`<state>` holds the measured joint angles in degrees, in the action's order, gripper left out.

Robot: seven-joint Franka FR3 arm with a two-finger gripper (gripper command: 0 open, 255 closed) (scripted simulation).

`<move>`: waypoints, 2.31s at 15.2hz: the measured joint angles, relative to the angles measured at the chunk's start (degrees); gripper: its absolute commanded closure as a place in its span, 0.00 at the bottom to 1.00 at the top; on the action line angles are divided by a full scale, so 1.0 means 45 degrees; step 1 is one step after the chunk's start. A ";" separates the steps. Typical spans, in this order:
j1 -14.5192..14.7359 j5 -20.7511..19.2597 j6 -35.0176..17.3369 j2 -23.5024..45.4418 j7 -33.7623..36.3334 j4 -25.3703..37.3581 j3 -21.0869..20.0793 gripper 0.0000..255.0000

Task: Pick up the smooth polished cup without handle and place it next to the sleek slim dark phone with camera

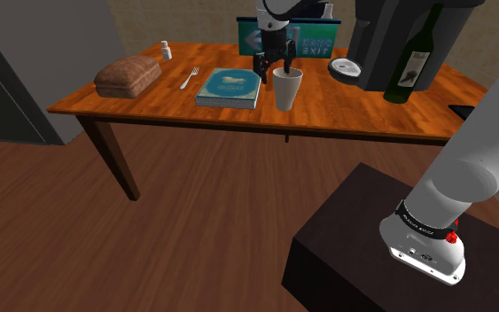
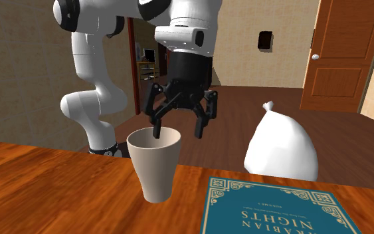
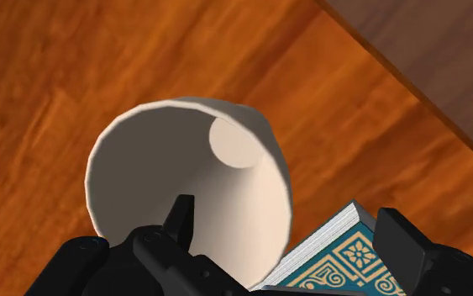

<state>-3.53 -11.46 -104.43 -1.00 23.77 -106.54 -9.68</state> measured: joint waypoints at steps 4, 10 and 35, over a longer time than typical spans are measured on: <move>-0.0041 -0.0047 -0.0626 0.0043 0.0061 -0.0580 0.0042 0.00; -0.0059 -0.0063 -0.0767 0.0082 0.0054 -0.0672 0.0061 0.00; -0.0034 0.0050 0.1405 0.0028 -0.0346 0.1482 0.0032 1.00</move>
<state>-3.68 -11.24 -98.11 -0.88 22.22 -99.87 -9.54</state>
